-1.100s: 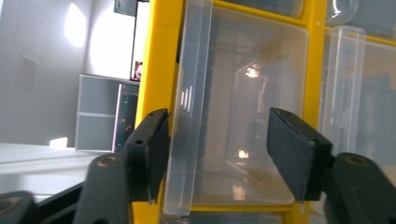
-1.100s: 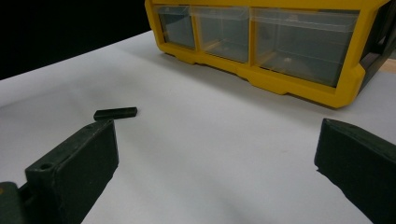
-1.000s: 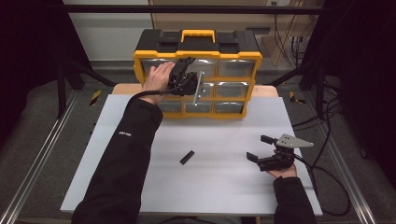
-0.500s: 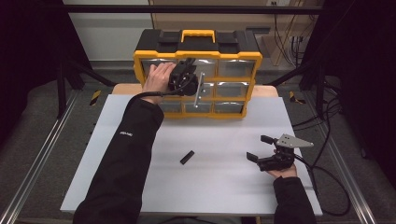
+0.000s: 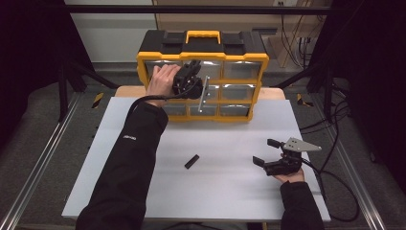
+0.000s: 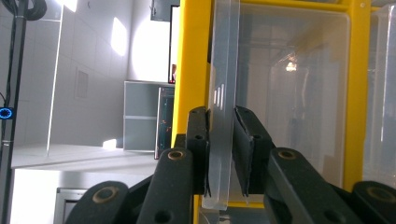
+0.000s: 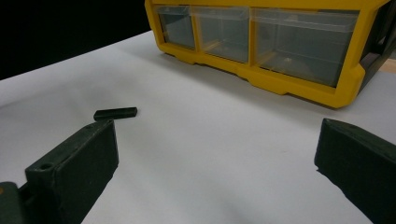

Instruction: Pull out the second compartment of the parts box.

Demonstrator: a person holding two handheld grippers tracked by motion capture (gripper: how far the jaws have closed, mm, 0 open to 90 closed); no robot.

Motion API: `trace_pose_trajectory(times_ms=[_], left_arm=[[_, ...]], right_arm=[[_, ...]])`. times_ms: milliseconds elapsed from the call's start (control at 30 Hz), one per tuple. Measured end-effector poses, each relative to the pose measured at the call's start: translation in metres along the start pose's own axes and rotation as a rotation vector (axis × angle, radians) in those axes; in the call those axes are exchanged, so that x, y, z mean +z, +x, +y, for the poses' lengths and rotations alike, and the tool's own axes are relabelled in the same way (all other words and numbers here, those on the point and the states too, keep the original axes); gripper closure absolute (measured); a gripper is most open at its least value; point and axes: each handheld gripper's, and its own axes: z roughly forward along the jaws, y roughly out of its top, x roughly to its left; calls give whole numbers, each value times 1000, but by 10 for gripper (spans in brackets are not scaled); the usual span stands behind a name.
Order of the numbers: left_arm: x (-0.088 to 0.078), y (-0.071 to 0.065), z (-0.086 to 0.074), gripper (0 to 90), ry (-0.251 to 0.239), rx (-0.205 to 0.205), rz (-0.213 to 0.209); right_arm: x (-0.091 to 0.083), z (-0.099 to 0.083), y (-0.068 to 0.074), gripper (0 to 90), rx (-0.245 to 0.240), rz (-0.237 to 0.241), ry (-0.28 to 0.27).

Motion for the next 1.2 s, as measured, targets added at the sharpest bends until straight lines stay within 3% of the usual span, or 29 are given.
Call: trace_pose_trajectory(times_ms=[1200], left_arm=[[-25, -6, 3, 782, -27, 66, 32]], right_arm=[[1, 0, 1, 2, 2, 3, 5]])
